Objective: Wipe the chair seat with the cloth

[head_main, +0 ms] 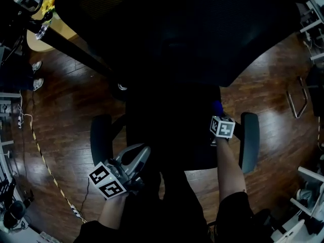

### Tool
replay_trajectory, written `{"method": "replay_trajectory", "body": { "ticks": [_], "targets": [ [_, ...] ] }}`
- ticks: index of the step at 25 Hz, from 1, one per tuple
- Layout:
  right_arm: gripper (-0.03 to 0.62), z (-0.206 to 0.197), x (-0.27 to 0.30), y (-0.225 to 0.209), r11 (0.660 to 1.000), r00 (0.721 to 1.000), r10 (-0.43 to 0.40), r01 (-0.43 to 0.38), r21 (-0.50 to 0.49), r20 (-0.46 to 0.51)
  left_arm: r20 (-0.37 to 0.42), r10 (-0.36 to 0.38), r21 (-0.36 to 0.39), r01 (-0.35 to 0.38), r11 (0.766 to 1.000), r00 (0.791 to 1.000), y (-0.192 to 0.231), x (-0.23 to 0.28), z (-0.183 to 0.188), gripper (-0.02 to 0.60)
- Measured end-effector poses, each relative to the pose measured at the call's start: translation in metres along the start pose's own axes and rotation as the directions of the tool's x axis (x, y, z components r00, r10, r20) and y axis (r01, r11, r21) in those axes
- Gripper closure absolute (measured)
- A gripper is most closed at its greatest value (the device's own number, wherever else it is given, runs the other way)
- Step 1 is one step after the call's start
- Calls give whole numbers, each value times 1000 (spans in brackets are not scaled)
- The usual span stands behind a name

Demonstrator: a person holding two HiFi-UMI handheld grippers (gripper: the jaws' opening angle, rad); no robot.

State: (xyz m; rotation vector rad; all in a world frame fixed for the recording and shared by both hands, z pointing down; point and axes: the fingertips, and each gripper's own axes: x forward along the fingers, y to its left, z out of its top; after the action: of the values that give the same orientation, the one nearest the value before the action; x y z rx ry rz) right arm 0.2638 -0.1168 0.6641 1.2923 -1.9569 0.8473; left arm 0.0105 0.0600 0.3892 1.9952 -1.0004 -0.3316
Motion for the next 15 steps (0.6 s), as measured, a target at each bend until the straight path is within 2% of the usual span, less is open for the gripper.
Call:
{"method": "replay_trajectory", "body": {
  "ticks": [5,9,12,15],
  "targets": [
    [559,3,1,-3,1000,1000,-12,12,-26,20,-1,0,3,0,1000,1000,-2,1,-1,591],
    [559,2,-2,4,1000,1000,8,-8,-1,22,22,11,-1,-11,1000,1000,1,-11,2,591],
    [559,7,-4,51,997,991,82,-82,-9,101,47,26,-7,-26,1000,999,3,-24,6,591],
    [559,1,5,134,977,971,214,-211,-40,108,79,41,-8,-41,999,996,6,-40,13,591]
  ]
}}
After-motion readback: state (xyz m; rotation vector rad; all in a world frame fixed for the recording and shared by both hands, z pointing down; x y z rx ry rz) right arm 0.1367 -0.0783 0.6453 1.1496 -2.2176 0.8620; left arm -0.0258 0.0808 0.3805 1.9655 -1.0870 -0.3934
